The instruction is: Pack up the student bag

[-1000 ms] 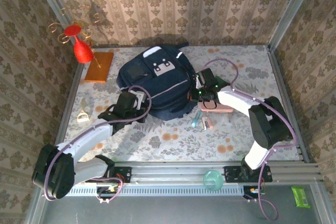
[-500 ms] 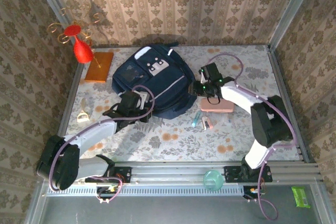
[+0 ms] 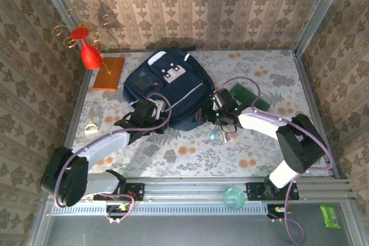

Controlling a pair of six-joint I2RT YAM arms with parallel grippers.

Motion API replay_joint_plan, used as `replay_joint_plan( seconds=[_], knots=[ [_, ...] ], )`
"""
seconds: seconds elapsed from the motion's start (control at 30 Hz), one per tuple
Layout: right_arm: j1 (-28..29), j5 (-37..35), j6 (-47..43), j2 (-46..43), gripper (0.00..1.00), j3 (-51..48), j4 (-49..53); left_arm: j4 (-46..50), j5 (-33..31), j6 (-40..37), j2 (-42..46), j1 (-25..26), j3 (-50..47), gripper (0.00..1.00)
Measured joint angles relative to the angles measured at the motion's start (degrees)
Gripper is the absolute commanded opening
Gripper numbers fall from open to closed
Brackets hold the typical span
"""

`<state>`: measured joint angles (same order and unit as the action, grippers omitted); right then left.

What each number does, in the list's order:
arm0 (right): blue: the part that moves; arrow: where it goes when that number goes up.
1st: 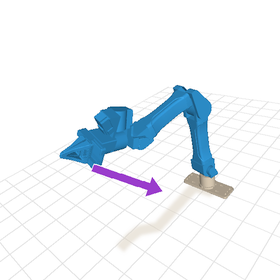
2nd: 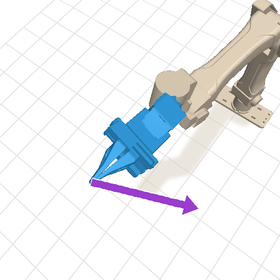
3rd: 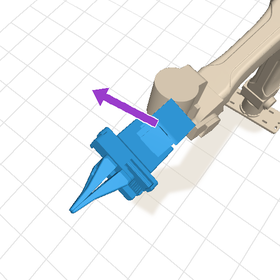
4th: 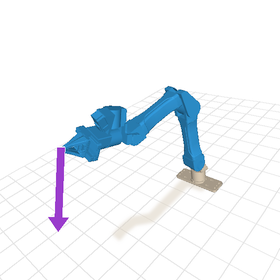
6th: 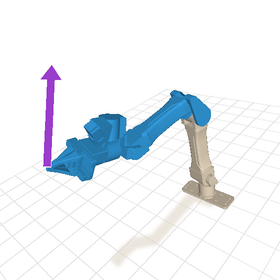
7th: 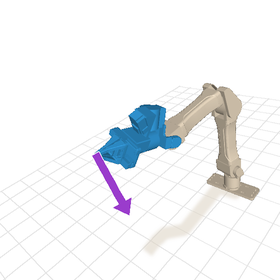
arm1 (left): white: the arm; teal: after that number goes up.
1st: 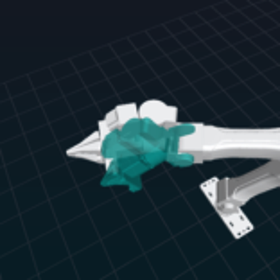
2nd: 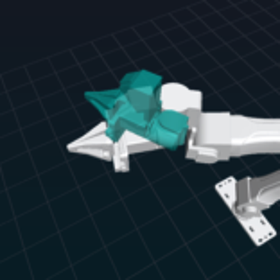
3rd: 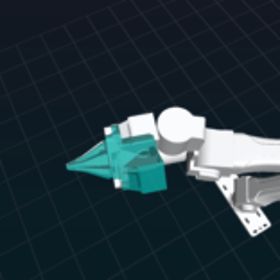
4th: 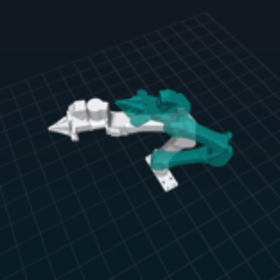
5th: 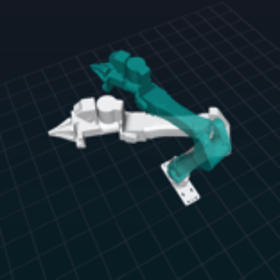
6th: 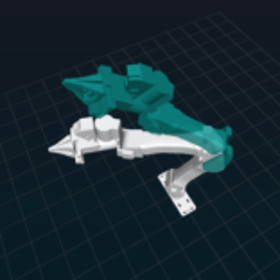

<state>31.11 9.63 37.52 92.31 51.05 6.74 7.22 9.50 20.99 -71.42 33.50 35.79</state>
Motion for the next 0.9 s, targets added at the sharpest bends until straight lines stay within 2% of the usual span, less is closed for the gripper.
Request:
replay_joint_plan(
  seconds=[0.07,0.17,0.23,0.4,0.57,0.9],
  knots=[
    [0.0,1.0,1.4,1.3,0.71,-0.3,-2.7,0.0,-0.4,0.0,0.0,0.2,0.0,0.00],
    [0.0,1.7,2.9,2.8,0.45,-0.4,-5.9,0.1,-0.7,0.0,0.1,0.3,0.0,0.00],
    [-0.3,1.9,3.5,3.3,0.32,-0.4,-7.1,0.4,-1.0,0.0,0.4,0.3,0.0,0.00],
    [-1.9,3.1,4.8,3.3,0.10,-1.1,-9.3,0.9,-1.9,-0.1,1.2,0.0,0.0,0.00],
    [-3.5,5.0,4.9,0.9,0.00,-3.8,-10.3,1.5,-2.0,-1.1,1.5,-2.2,0.2,0.00],
    [-4.5,5.9,4.7,-2.6,0.00,-4.2,-10.3,2.8,-1.8,-3.6,1.3,-8.6,2.3,0.00]
  ],
)
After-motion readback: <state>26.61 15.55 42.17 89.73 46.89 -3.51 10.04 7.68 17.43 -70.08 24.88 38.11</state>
